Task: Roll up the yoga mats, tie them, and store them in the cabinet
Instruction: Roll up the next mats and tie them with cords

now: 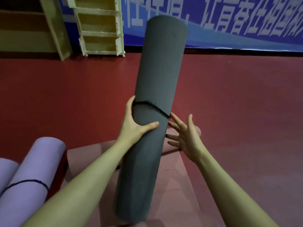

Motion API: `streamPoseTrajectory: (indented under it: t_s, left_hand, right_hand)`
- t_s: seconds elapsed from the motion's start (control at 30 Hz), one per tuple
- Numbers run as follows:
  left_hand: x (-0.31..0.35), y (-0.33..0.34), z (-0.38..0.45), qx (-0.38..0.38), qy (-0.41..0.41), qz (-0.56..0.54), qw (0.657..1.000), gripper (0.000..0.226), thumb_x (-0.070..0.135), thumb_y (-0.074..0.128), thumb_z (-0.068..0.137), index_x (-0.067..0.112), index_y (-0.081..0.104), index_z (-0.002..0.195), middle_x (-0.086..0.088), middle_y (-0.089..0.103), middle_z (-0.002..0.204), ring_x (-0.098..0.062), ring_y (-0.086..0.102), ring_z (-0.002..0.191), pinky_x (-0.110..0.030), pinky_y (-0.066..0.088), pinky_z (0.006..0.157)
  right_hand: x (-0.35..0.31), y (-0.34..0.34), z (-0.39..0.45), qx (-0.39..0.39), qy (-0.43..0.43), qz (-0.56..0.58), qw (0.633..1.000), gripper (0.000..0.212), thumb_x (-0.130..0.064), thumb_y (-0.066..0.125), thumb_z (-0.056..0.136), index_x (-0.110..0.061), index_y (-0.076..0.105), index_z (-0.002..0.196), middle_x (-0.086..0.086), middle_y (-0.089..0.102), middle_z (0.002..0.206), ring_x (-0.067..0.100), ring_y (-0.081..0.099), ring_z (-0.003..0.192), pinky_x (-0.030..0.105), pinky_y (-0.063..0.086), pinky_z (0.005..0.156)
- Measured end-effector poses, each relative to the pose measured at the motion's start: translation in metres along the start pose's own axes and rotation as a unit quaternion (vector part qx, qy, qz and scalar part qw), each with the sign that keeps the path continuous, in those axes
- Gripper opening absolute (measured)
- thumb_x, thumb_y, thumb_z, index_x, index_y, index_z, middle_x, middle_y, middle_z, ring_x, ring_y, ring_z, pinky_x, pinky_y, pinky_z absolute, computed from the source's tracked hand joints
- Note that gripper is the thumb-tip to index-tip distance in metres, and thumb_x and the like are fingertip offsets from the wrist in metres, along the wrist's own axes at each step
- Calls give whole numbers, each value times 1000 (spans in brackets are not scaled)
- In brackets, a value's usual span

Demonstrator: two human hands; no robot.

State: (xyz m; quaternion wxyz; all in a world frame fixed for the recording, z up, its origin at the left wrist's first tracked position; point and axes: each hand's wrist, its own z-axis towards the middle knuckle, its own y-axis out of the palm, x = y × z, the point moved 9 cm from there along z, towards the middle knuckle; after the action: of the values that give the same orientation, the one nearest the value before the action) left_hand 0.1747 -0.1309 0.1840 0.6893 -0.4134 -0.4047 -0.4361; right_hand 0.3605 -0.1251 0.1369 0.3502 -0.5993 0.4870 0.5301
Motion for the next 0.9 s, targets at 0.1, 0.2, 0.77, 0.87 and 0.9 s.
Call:
streamPoseTrajectory:
  t_s: [0.1, 0.2, 0.77, 0.87, 0.9]
  left_hand:
    - [43, -26, -1, 24, 29, 108, 993, 104, 53, 85, 53, 60, 21, 135, 10, 46, 138, -12, 48, 122, -34, 42, 101]
    - [76, -47, -8, 25, 43, 219, 974, 102, 56, 81, 57, 65, 14, 134, 6, 45, 137, -18, 45, 124, -36, 41, 100]
    - [162, -275, -122, 88, -41, 534, 840, 101, 72, 64, 65, 62, -5, 139, -7, 33, 144, -30, 39, 126, -41, 38, 98]
    - [143, -321, -145, 107, -94, 544, 827, 101, 71, 64, 65, 62, -4, 139, -7, 33, 143, -30, 39, 125, -39, 37, 97]
    - [133, -336, -151, 113, -111, 545, 823, 101, 70, 65, 65, 62, -3, 139, -7, 34, 142, -31, 39, 124, -39, 37, 97]
  right_hand:
    - [-26, 19, -9, 14, -55, -48, 997, 53, -75, 10, 82, -60, 37, 125, -14, 49, 137, 20, 60, 111, 42, 35, 104]
    - [-57, 43, -19, 60, -149, -85, 983, 27, -60, 22, 98, -58, 28, 125, -5, 43, 146, 19, 49, 125, 32, 37, 98]
    - [-135, 290, -119, -18, -430, -247, 868, 58, -29, 50, 98, -60, 17, 133, -7, -6, 158, 18, 18, 145, 21, 31, 102]
    - [-122, 341, -120, -49, -441, -292, 848, 59, -29, 50, 98, -61, 15, 133, -4, -5, 158, 25, 21, 144, 33, 38, 103]
    - [-114, 359, -117, -66, -435, -308, 844, 59, -28, 48, 99, -60, 14, 134, -5, -6, 158, 27, 22, 143, 38, 39, 104]
